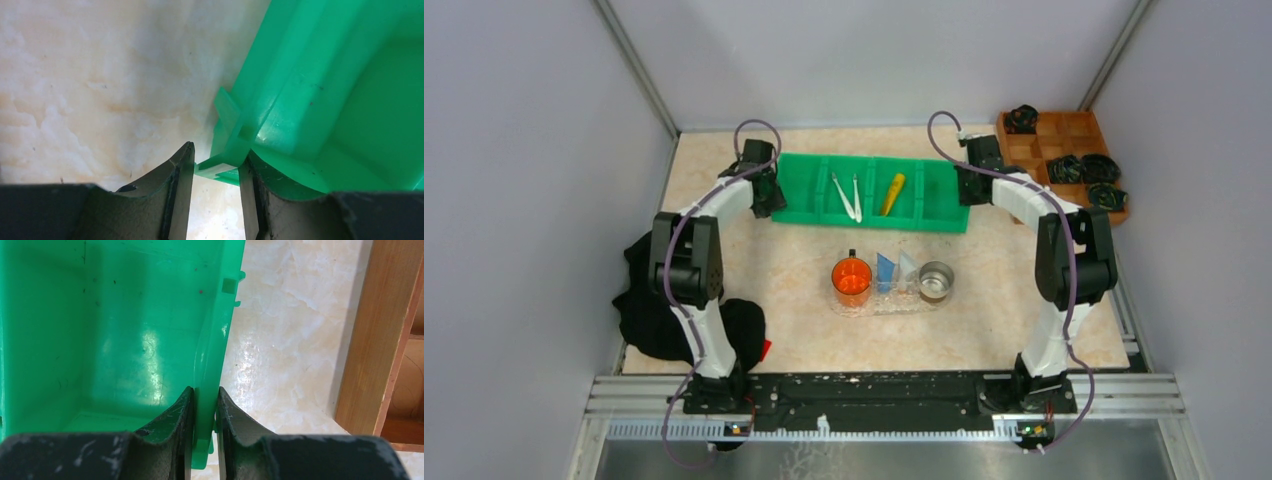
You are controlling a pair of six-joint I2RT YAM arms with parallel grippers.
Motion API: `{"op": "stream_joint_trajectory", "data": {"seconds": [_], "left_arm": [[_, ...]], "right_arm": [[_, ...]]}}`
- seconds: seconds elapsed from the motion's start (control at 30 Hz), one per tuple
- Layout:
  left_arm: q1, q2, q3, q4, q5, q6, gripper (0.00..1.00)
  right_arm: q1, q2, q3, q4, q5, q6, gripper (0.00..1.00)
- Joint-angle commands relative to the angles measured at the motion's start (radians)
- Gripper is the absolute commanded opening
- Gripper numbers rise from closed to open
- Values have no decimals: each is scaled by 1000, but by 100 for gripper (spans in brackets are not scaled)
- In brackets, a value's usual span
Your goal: Prepare toiletry sets of a toothbrush and toothpaste on the tray
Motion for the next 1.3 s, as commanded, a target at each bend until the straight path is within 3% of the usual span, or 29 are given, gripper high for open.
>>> {"op": "stream_joint_trajectory", "data": {"seconds": [0.0, 0.27, 0.97, 1.1, 1.17, 1.27], "left_arm": [[-30, -69, -62, -3, 12, -12, 44], [-68, -141, -126, -2, 7, -20, 44], [-115, -177, -120, -36, 10, -38, 50], [-114, -199, -112, -53, -12, -31, 66], [-115, -208, -96, -71, -29, -27, 75], [-113, -227, -62, -100, -42, -18, 77]], "right_arm": [[16, 6, 22, -50, -6, -31, 0], [16, 3, 22, -53, 33, -24, 0], [16, 3, 73, -75, 96, 7, 3], [16, -3, 95, -90, 106, 24, 11], [15, -13, 99, -91, 114, 37, 26], [13, -26, 107, -99, 132, 53, 34]]}}
